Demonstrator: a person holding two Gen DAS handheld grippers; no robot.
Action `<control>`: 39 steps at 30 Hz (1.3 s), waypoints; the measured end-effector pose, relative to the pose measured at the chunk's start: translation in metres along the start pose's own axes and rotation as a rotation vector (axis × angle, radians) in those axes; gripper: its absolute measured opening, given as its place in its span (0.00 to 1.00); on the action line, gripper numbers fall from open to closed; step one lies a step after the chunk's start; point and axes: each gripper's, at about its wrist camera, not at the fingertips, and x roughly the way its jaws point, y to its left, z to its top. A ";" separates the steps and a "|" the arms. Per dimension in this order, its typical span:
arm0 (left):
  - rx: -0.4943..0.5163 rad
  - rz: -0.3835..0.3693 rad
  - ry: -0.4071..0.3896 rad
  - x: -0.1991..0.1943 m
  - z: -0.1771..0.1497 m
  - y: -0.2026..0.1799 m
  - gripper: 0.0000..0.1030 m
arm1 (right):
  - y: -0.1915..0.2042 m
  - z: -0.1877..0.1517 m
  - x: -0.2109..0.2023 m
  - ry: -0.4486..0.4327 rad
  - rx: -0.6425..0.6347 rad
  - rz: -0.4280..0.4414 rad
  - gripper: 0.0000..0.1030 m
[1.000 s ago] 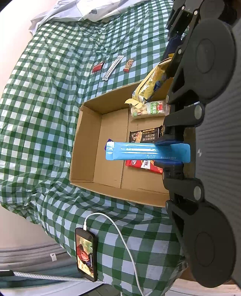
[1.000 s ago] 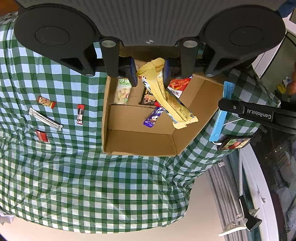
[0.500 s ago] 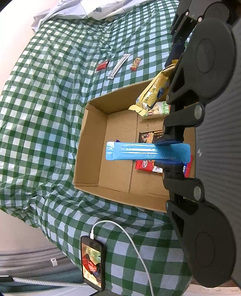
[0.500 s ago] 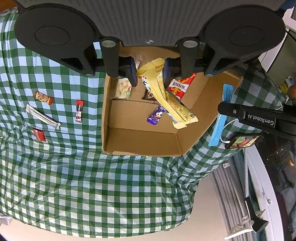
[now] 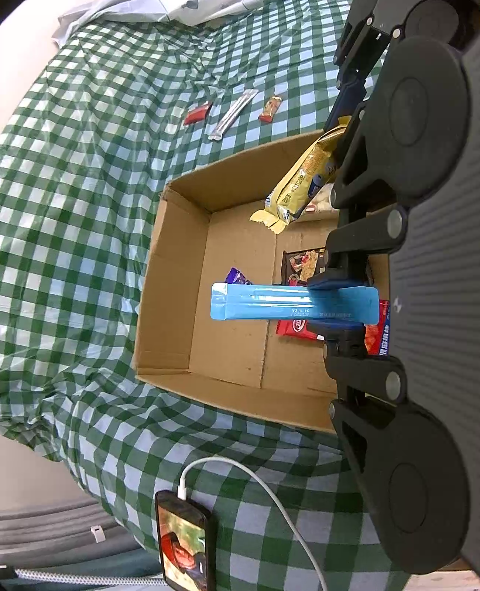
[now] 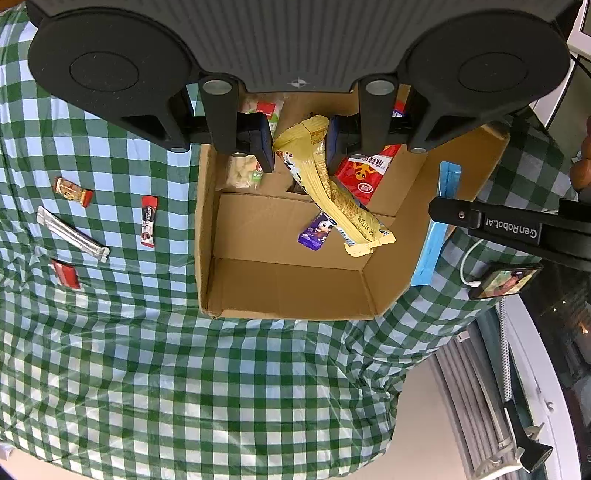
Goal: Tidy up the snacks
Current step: 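Open the left tool over the box while the right tool releases the wafer bar, then lift both tools up away from the box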
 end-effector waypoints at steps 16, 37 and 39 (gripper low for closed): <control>0.027 0.015 0.059 0.046 0.011 0.001 0.18 | -0.007 0.006 0.041 0.047 0.030 -0.014 0.29; 0.106 0.156 0.061 0.019 -0.035 0.008 1.00 | -0.004 -0.004 0.019 0.099 0.099 -0.045 0.91; 0.081 0.156 0.067 0.007 -0.046 0.010 1.00 | 0.000 -0.012 0.004 0.100 0.095 -0.053 0.92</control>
